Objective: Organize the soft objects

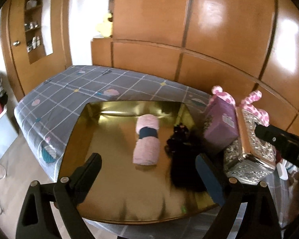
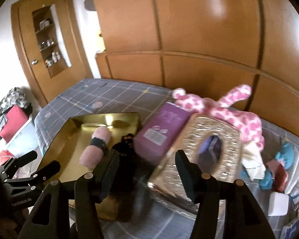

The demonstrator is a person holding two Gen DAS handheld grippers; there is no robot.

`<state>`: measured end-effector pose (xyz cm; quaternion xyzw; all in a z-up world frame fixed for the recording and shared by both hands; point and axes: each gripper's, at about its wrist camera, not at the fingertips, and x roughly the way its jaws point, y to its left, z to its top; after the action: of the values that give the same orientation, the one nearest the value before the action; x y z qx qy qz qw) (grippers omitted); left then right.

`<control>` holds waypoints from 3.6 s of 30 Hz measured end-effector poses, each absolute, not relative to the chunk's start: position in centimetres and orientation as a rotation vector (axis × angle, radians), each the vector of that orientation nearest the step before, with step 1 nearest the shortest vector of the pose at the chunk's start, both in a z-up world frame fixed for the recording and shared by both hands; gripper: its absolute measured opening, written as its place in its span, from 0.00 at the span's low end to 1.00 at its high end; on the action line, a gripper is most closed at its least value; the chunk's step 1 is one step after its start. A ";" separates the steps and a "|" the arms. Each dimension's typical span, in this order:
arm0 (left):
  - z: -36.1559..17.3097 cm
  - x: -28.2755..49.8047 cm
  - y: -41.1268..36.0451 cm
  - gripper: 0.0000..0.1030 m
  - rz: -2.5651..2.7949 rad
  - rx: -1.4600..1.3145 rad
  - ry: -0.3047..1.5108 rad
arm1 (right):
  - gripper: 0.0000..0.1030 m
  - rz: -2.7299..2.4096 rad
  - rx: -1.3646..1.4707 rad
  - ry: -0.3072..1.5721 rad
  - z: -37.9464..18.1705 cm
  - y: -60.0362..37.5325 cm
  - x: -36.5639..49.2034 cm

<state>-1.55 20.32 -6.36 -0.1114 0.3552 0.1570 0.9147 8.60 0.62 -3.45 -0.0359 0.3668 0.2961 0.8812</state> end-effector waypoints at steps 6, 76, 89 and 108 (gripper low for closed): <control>-5.9 -0.7 18.0 0.93 0.274 -0.181 0.738 | 0.57 0.524 -0.029 0.752 -3.3 -4.1 9.5; -1.6 14.6 -5.7 0.69 -0.402 0.063 0.967 | 0.57 0.525 -0.044 0.839 -7.9 -21.9 15.4; -2.5 11.2 -0.8 0.72 -0.432 0.007 0.943 | 0.27 0.680 -0.509 0.918 -13.5 -11.1 22.4; -4.9 11.8 -11.5 0.59 -0.547 0.240 0.909 | 0.17 0.304 0.358 0.823 -7.5 -35.5 16.4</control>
<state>11.78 -11.50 -4.87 0.1140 0.4324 -0.2602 0.8557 16.43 -35.48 -7.53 0.1723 0.3961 0.1463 0.8899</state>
